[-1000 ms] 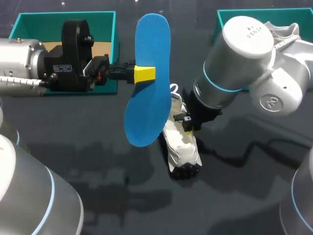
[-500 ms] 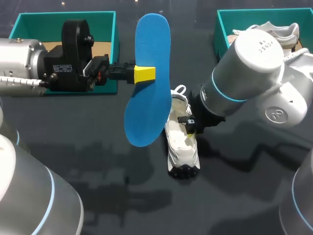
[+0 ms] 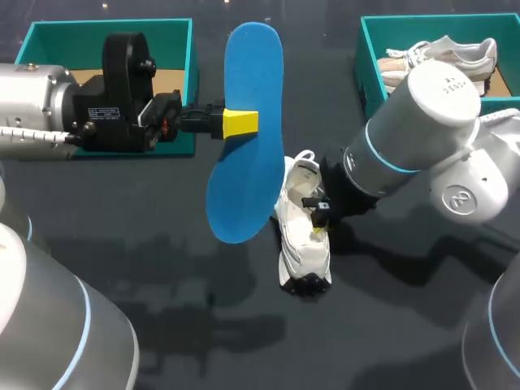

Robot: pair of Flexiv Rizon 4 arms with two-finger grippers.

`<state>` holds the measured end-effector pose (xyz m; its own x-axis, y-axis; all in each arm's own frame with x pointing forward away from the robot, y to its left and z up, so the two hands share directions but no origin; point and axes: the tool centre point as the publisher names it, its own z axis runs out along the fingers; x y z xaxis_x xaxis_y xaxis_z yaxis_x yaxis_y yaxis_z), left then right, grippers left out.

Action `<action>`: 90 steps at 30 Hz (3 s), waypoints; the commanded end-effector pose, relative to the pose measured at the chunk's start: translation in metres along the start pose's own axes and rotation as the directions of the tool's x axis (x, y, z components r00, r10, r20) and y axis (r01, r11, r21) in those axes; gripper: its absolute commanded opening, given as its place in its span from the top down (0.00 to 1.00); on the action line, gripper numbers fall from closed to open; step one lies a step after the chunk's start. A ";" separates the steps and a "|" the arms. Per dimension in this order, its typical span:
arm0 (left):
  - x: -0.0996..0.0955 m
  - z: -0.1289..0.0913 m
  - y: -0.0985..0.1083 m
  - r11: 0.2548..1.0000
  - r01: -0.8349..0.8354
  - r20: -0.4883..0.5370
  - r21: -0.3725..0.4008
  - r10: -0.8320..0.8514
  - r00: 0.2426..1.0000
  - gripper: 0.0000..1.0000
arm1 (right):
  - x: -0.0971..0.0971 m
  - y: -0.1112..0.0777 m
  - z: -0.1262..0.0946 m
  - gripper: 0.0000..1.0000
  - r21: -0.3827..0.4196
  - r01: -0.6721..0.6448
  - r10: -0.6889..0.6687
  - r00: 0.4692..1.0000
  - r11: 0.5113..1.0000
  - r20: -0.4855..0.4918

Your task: Take the shoe out of the shoebox, open the shoe tongue, remove and reinsert the insole, then place the shoe into the shoebox

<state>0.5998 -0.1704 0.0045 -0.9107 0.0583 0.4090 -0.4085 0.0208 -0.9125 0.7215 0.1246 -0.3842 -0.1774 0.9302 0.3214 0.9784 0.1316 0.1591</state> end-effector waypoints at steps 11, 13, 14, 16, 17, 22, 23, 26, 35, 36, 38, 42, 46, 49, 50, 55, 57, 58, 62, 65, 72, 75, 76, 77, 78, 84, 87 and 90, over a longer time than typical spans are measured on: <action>0.001 0.000 0.001 1.000 0.000 0.000 0.001 0.000 1.000 1.00 | 0.014 -0.006 -0.037 0.00 -0.016 -0.008 0.007 0.998 1.000 -0.062; 0.001 0.000 0.001 1.000 0.000 0.000 0.001 0.000 1.000 1.00 | 0.014 -0.006 -0.047 0.00 -0.017 0.006 -0.007 0.996 1.000 -0.091; 0.001 0.000 0.001 1.000 0.000 0.000 0.001 0.000 1.000 1.00 | 0.014 -0.006 -0.052 0.00 -0.015 0.009 -0.011 0.994 1.000 -0.113; 0.001 0.000 0.001 1.000 0.000 0.000 0.001 0.000 1.000 1.00 | 0.010 -0.007 -0.063 0.00 -0.042 0.027 -0.037 0.970 0.999 -0.240; 0.001 0.000 0.001 1.000 0.000 0.000 0.001 0.000 1.000 1.00 | 0.008 -0.009 -0.069 0.00 -0.096 0.051 -0.077 0.953 0.994 -0.294; 0.001 0.000 0.001 1.000 0.000 0.000 0.001 0.000 1.000 1.00 | 0.008 -0.009 -0.069 0.00 -0.096 0.051 -0.077 0.953 0.994 -0.294; 0.001 0.000 0.001 1.000 0.000 0.000 0.001 0.000 1.000 1.00 | 0.008 -0.009 -0.069 0.00 -0.096 0.051 -0.077 0.953 0.994 -0.294; 0.001 0.000 0.001 1.000 0.000 0.000 0.001 0.000 1.000 1.00 | 0.008 -0.009 -0.069 0.00 -0.096 0.051 -0.077 0.953 0.994 -0.294; 0.001 0.000 0.001 1.000 0.000 0.000 0.001 0.000 1.000 1.00 | 0.012 0.010 -0.107 0.00 -0.170 0.063 -0.146 0.830 0.983 -0.538; 0.001 0.000 0.001 1.000 0.000 0.000 0.001 0.000 1.000 1.00 | 0.013 0.011 -0.111 0.00 -0.171 0.061 -0.147 0.822 0.983 -0.550; 0.001 0.000 0.001 1.000 0.000 0.000 0.001 0.000 1.000 1.00 | 0.015 0.014 -0.126 0.00 -0.213 0.070 -0.189 0.766 0.975 -0.614; 0.001 0.000 0.001 1.000 0.000 0.000 0.001 0.000 1.000 1.00 | 0.018 0.015 -0.138 0.00 -0.211 0.099 -0.218 0.709 0.972 -0.671; 0.001 0.000 0.001 1.000 0.000 0.000 0.001 0.000 1.000 1.00 | 0.018 0.015 -0.138 0.00 -0.211 0.099 -0.218 0.709 0.972 -0.671; -0.001 0.001 0.001 0.998 -0.062 -0.007 0.011 0.062 0.998 1.00 | 0.018 0.015 -0.138 0.00 -0.211 0.099 -0.218 0.709 0.972 -0.671; -0.003 0.002 0.000 0.992 -0.130 0.001 0.006 0.130 0.992 1.00 | 0.018 0.015 -0.138 0.00 -0.211 0.099 -0.218 0.709 0.972 -0.671; -0.019 0.005 0.000 0.890 -0.455 0.000 -0.027 0.455 0.890 1.00 | 0.020 0.016 -0.147 0.00 -0.222 0.086 -0.221 0.670 0.971 -0.709; -0.023 0.004 0.000 0.803 -0.594 -0.015 -0.053 0.594 0.804 1.00 | 0.020 0.016 -0.158 0.00 -0.251 0.066 -0.234 0.642 0.966 -0.730; -0.026 0.004 0.001 0.764 -0.642 -0.013 -0.066 0.642 0.766 1.00 | 0.021 0.017 -0.163 0.00 -0.264 0.051 -0.237 0.625 0.963 -0.744; -0.039 0.003 0.006 0.602 -0.792 -0.022 -0.102 0.795 0.607 1.00 | 0.024 0.021 -0.177 0.00 -0.282 0.040 -0.253 0.579 0.958 -0.775; -0.039 0.003 0.006 0.602 -0.792 -0.022 -0.102 0.795 0.607 1.00 | 0.024 0.021 -0.177 0.00 -0.282 0.040 -0.253 0.579 0.958 -0.775; -0.039 0.005 0.012 0.511 -0.856 -0.052 -0.072 0.856 0.515 1.00 | 0.024 0.021 -0.177 0.00 -0.282 0.040 -0.253 0.579 0.958 -0.775; -0.049 0.012 0.023 0.362 -0.931 -0.103 -0.050 0.925 0.366 1.00 | 0.027 0.030 -0.184 0.00 -0.232 0.051 -0.221 0.555 0.971 -0.802; -0.053 0.014 0.026 0.305 -0.952 -0.111 -0.026 0.946 0.305 1.00 | 0.028 0.033 -0.188 0.00 -0.220 0.053 -0.212 0.556 0.974 -0.804; -0.058 0.016 0.031 0.227 -0.973 -0.126 -0.040 0.965 0.230 1.00 | 0.030 0.035 -0.191 0.00 -0.197 0.064 -0.200 0.540 0.978 -0.817; -0.062 0.018 0.035 0.174 -0.985 -0.141 -0.014 0.975 0.174 1.00 | 0.032 0.037 -0.194 0.00 -0.190 0.070 -0.197 0.538 0.979 -0.820; -0.070 0.013 0.050 -0.239 -0.967 -0.054 0.090 0.968 -0.245 1.00 | 0.033 0.040 -0.202 0.00 -0.098 0.056 -0.113 0.506 0.994 -0.855; -0.070 0.013 0.050 -0.239 -0.967 -0.054 0.090 0.968 -0.245 1.00 | 0.033 0.040 -0.202 0.00 -0.098 0.056 -0.113 0.506 0.994 -0.855; -0.070 0.013 0.050 -0.239 -0.967 -0.054 0.090 0.968 -0.245 1.00 | 0.033 0.040 -0.202 0.00 -0.098 0.056 -0.113 0.506 0.994 -0.855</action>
<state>0.6412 -0.1868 -0.0663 -0.6082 0.1181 -0.7849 0.7870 -0.0389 -0.6157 0.7311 0.0903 -0.1780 -0.2915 0.1616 0.9428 0.9525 0.1398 0.2705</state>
